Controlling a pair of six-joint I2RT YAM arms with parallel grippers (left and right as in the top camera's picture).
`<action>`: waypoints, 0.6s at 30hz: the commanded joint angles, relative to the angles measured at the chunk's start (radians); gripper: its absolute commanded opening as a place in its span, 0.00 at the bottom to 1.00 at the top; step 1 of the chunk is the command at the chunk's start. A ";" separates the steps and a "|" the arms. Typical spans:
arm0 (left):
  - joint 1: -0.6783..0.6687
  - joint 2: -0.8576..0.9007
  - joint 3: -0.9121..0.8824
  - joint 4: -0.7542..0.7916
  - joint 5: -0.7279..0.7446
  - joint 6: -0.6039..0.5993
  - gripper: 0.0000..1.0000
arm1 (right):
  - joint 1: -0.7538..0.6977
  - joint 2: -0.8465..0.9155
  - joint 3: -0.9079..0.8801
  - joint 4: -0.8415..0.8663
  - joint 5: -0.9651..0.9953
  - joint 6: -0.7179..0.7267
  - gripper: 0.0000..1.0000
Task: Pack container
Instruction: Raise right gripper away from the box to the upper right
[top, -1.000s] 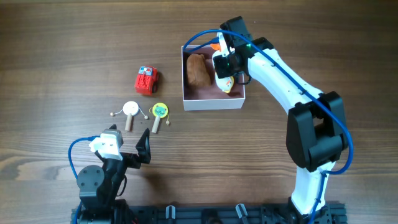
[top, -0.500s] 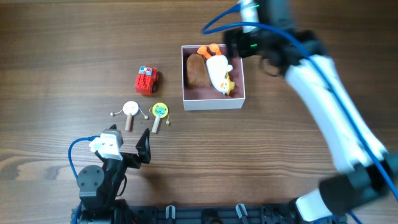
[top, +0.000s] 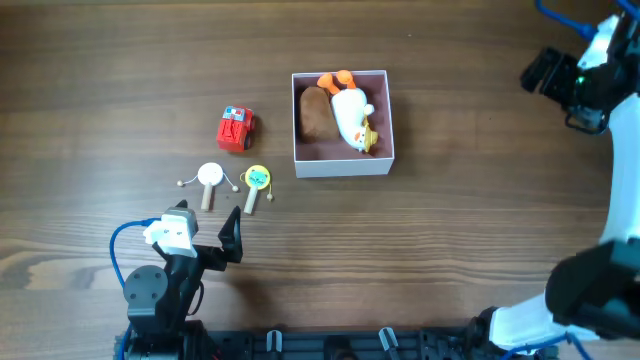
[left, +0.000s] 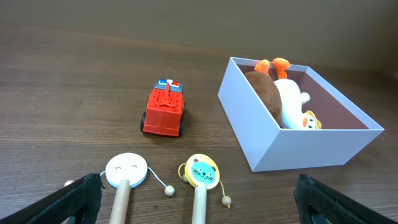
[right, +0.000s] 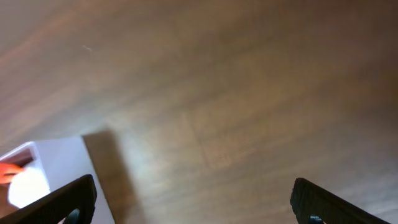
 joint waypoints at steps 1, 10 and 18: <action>0.005 -0.007 -0.007 -0.001 0.071 0.009 1.00 | -0.012 0.076 -0.014 -0.018 -0.058 0.061 1.00; 0.005 0.071 0.035 -0.069 0.082 -0.120 1.00 | -0.011 0.176 -0.014 -0.017 -0.058 0.060 1.00; 0.005 0.509 0.356 -0.115 -0.033 -0.175 1.00 | -0.011 0.178 -0.014 -0.001 -0.058 0.060 1.00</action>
